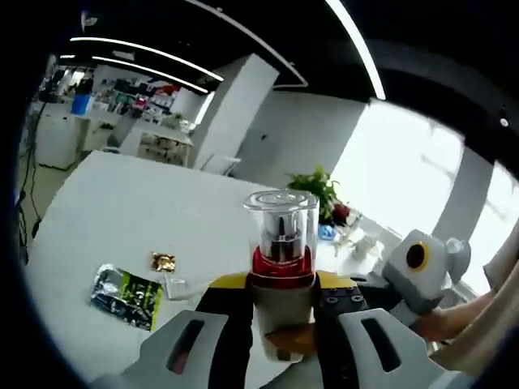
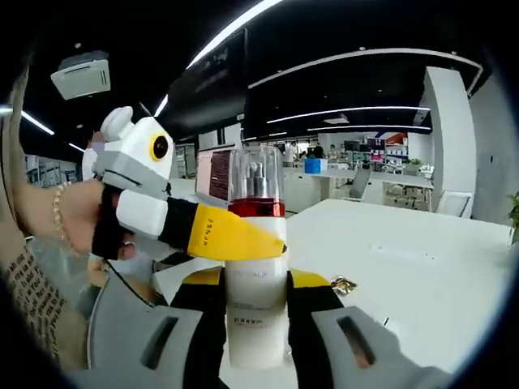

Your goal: Arrange the skincare products in the storage area until every visible bottle or jar stands upright without overlapping.

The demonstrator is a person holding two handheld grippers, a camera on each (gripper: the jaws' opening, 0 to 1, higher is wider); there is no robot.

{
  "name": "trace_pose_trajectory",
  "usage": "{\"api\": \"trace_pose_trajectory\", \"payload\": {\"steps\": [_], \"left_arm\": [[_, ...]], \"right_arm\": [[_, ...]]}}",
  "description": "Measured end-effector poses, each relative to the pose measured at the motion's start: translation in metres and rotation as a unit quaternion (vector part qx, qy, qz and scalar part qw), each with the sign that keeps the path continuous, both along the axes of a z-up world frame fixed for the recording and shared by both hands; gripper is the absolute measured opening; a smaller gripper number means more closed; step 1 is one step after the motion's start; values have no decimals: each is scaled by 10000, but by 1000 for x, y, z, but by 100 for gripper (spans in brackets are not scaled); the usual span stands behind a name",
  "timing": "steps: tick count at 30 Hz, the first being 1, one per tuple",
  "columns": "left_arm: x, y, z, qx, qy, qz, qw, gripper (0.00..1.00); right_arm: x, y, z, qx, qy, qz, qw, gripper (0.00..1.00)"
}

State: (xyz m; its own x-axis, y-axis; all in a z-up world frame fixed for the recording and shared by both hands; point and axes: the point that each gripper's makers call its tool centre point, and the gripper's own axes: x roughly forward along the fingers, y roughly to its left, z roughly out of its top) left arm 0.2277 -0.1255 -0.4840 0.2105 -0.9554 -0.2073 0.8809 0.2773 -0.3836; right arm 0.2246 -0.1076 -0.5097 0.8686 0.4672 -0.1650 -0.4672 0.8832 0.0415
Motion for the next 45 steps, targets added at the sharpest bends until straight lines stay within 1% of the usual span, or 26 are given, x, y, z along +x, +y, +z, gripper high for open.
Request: {"api": "trace_pose_trajectory", "payload": {"steps": [1,3,4,5,6,7,8,9,11,13,16,17,18,19,20,23,27,29,30,32,34,37,38,41,43,45], "left_arm": [[-4,-5,3,36,-106,-166,9998,24],[-12,-19,8,35,-261,-516,9983,24],[-14,-25,10,24,-331,-613,9976,24],[-16,-30,13,9,-427,-726,9964,23],[-20,-37,15,-25,-526,-956,9940,23],[-23,-41,17,-44,-508,-1067,9930,23],[-27,-48,19,-100,-468,-1268,9908,23],[-31,-52,21,-148,-509,-1454,9879,23],[-39,-62,22,-186,-579,-1817,9815,24],[-45,-73,21,-202,-665,-2089,9755,24],[-52,-89,12,34,-826,-2452,9659,24],[-55,-96,10,76,-987,-2609,9603,24],[-56,-101,8,97,-1035,-2675,9579,24],[-56,-106,7,108,-1032,-2737,9562,24],[-56,-110,4,138,-1004,-2801,9546,24],[-54,-130,-6,214,-992,-2919,9511,24],[-51,-151,-17,282,-906,-3050,9476,24],[-50,-162,-28,364,-941,-3134,9443,25],[-48,-169,-36,429,-924,-3155,9434,25],[-45,-181,-48,532,-919,-3161,9428,25],[-40,-192,-59,579,-946,-3163,9422,25],[-33,-203,-74,664,-913,-3154,9422,25],[-30,-207,-82,724,-917,-3151,9418,25],[-22,-216,-98,827,-878,-3112,9426,26],[-15,-221,-108,894,-834,-3106,9427,26],[-8,-226,-117,935,-776,-3061,9442,26]], "right_arm": [[-4,-6,4,209,55,111,9997,28],[-7,-18,11,233,-28,268,9994,29],[-8,-23,12,245,-17,309,9992,30],[-10,-29,15,375,-26,439,9983,30],[-11,-33,17,495,-17,553,9972,30],[-13,-39,19,516,-28,736,9959,31],[-15,-42,20,542,0,847,9949,31],[-17,-45,21,558,20,969,9937,32],[-23,-52,23,450,24,1279,9908,32],[-26,-62,21,321,24,1414,9894,32],[-31,-75,14,104,18,1567,9876,32],[-33,-82,11,9,-55,1596,9872,32],[-33,-87,8,4,-29,1573,9875,31],[-32,-92,7,-76,-83,1554,9878,31],[-33,-97,4,-108,-28,1534,9881,31],[-29,-119,-6,-269,8,1336,9907,31],[-24,-142,-21,-343,59,1078,9936,31],[-20,-155,-33,-497,89,938,9943,31],[-19,-159,-39,-506,151,888,9946,31],[-14,-171,-53,-636,242,731,9950,31],[-11,-180,-62,-695,289,602,9953,31],[-3,-194,-80,-770,407,388,9954,31],[1,-199,-88,-801,451,310,9953,31],[9,-209,-104,-819,551,154,9950,31],[15,-216,-115,-895,632,79,9939,31],[21,-223,-124,-971,690,11,9929,31]]}}
